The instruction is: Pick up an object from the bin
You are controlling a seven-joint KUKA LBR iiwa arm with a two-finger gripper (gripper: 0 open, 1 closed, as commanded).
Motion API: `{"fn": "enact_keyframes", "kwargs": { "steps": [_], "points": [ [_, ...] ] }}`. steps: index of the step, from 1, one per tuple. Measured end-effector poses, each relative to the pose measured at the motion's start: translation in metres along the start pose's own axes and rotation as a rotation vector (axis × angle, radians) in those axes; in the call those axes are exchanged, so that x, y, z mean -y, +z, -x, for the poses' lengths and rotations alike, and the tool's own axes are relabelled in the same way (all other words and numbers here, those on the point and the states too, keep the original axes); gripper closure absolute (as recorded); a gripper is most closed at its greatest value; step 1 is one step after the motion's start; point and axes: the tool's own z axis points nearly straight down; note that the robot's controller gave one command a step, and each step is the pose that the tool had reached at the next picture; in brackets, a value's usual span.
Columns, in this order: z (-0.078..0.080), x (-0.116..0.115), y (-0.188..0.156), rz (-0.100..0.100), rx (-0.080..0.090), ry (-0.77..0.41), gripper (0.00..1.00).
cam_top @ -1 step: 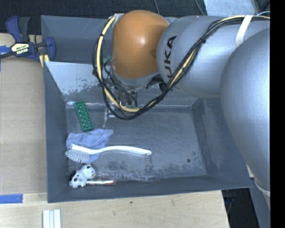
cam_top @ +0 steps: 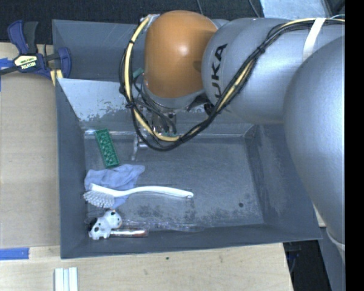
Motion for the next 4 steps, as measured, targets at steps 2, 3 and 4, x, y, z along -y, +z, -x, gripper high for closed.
{"fn": "enact_keyframes", "kwargs": {
  "steps": [2, 3, 4],
  "points": [
    [-0.061, -0.04, 0.059, 0.003, 0.017, -0.159, 0.0],
    [-0.063, -0.05, 0.084, -0.005, 0.003, -0.082, 0.0],
    [-0.076, -0.037, 0.11, 0.004, 0.024, -0.362, 0.0]
  ]
}}
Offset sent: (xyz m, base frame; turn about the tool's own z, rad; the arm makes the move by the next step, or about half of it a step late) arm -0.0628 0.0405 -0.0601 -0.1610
